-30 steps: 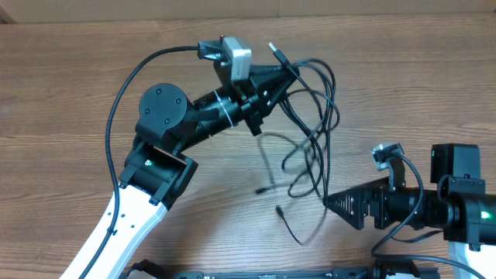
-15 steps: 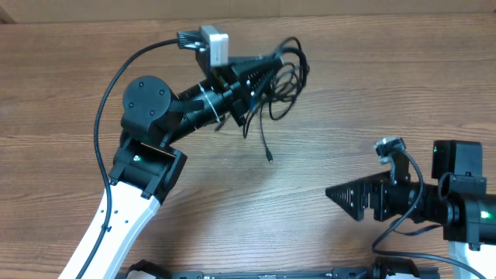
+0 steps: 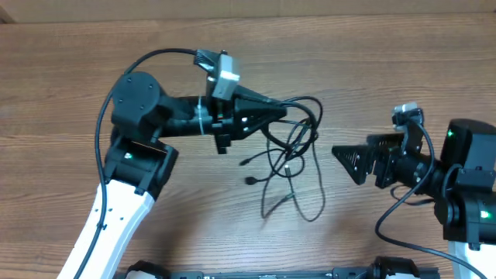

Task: Untangle cables

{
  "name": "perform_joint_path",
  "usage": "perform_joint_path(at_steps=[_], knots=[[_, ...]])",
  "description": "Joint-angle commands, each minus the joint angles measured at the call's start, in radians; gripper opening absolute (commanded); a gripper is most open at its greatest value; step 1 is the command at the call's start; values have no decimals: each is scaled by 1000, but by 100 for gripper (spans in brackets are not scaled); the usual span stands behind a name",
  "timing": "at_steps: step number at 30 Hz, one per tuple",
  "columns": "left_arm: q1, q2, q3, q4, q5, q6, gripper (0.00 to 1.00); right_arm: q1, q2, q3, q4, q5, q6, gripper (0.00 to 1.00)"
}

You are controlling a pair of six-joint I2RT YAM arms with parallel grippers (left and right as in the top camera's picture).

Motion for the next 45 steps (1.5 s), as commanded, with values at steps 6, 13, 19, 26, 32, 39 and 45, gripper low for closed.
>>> perform_joint_path(at_steps=[6,13,19,26,32,39,45], knots=[[13,-6,21,32,133,23,4,-3,1,1,93,-157,-100,100],[-30,-6,21,99,129,17,4,-2,66,1,92,-323,-233,100],[-37,-6,21,99,129,14,4,-2,119,1,100,-457,-320,100],[-84,-6,21,95,82,14,4,18,145,1,119,-460,-321,100],[-140,-3,21,96,22,14,4,144,146,1,196,-410,-315,100],[-197,-3,21,109,75,10,4,175,179,1,364,-290,-142,100],[-227,-3,21,169,161,-3,4,175,304,1,510,-180,83,100]])
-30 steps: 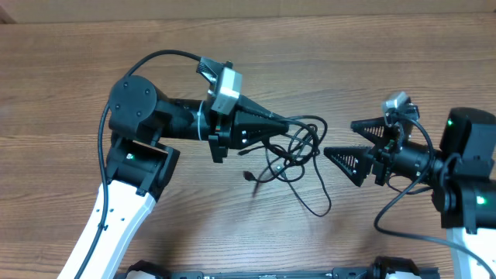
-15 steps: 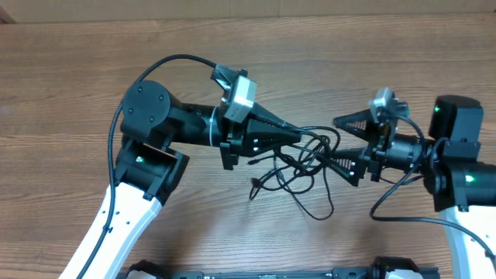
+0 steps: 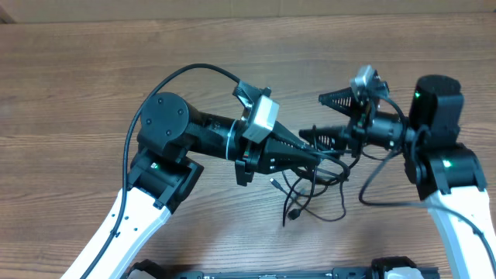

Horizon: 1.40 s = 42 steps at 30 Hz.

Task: Untangle cables

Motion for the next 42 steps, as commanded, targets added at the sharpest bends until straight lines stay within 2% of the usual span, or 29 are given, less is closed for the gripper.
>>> perform_joint_path(at_steps=[1,4,9,18,23,28,37,42], knots=[[-13,-3,21,55,91,-14,4,4,83,1,19,167,189,100],[-12,-3,21,90,116,-39,4,2,143,1,16,299,256,100],[-12,-4,21,130,129,-68,4,-44,203,1,-62,436,285,100],[37,-4,21,187,110,-121,4,-160,206,1,-285,435,273,100],[78,-4,21,185,69,-150,4,-161,206,1,-409,397,145,100],[107,-3,21,181,-12,-154,4,-161,196,1,-508,390,89,100],[167,-3,21,16,-142,-153,4,-161,44,3,-502,265,89,100],[166,-3,21,-48,-209,-153,4,-160,-132,3,-427,166,89,100]])
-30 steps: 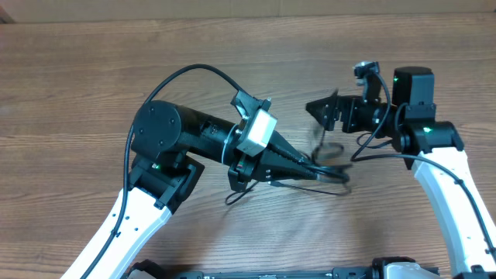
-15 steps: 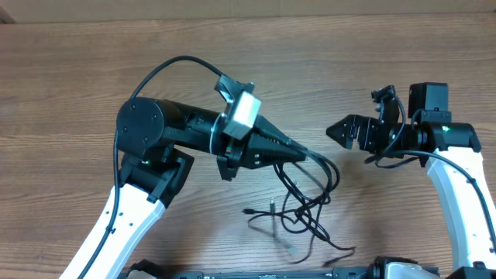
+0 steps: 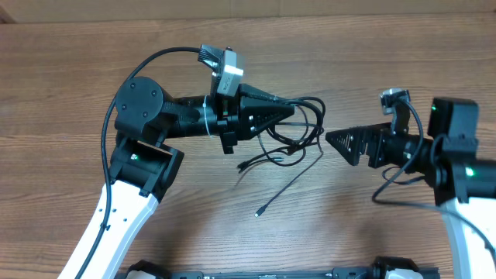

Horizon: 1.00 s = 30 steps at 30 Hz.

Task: Untangle cables

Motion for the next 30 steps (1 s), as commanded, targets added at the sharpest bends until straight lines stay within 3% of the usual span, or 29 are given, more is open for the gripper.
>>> perform_joint_path(at_steps=[1,7,12,18,30], knots=[[1,-6,21,-8,-85,-23,4,-2,-150,3,63,-96,-9,100],[0,-5,21,-16,-171,-90,4,-2,-300,3,177,-95,-8,100],[-22,-5,21,-27,-244,-179,4,-2,-314,3,261,-92,-10,100],[-94,-5,21,-27,-282,-181,4,-1,-305,2,332,-91,-70,100],[-165,-5,21,-27,-289,-181,4,-1,-300,2,349,119,-72,100]])
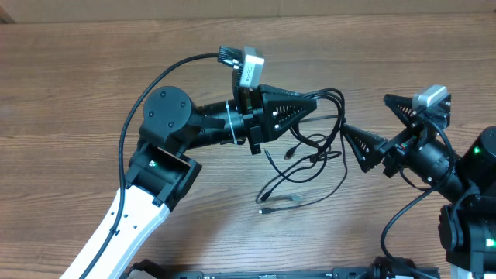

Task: Untangle cables

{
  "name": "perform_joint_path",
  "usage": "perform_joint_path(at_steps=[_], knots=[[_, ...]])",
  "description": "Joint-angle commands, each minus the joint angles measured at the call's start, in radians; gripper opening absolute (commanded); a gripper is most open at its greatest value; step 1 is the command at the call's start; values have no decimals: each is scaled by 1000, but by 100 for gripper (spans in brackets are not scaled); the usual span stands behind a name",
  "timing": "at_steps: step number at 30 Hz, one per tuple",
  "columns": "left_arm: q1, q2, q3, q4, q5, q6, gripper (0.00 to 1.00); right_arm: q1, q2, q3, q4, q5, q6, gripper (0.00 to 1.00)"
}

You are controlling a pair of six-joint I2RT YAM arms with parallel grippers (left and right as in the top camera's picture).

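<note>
A tangle of thin black cables (311,147) lies on the wooden table, in the middle of the overhead view. One loose plug end (265,210) trails to the lower left. My left gripper (313,101) is shut on the top loops of the tangle and holds them up. To the right, my right gripper (366,116) stands open with its jaws spread wide. Its lower fingertip (346,130) is right beside the outer loop of the cables. Nothing sits between its fingers.
The wooden table (77,77) stretches bare to the left and back. The left arm's own thick cable (170,74) arcs above its base. The right arm's body (473,194) fills the lower right corner.
My left gripper, with the cables in it, has moved right and slightly up. The right gripper, then a narrow wedge, now shows its jaws spread open just right of the tangle.
At first the left gripper held the tangle and the right gripper stood apart at the right. Then both grippers met in the tangle. After that they were apart, with one cable end stretched out to the lower left. Now the open right gripper is beside the tangle.
</note>
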Motion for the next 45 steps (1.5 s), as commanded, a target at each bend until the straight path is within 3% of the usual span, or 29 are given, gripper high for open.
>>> perform_joint_path(at_steps=[1,16,24,33,45], knots=[[-29,-6,21,8,-11,-6,4,-1,4,3,14,61,-9,100],[-96,-6,21,-18,-9,12,4,-1,19,3,82,35,22,100],[-138,-6,21,-5,55,13,4,-1,113,3,76,261,95,100],[-111,-8,21,135,129,23,4,-2,272,2,-42,305,93,100],[-16,-8,21,143,145,23,4,-2,255,2,-146,305,85,100]])
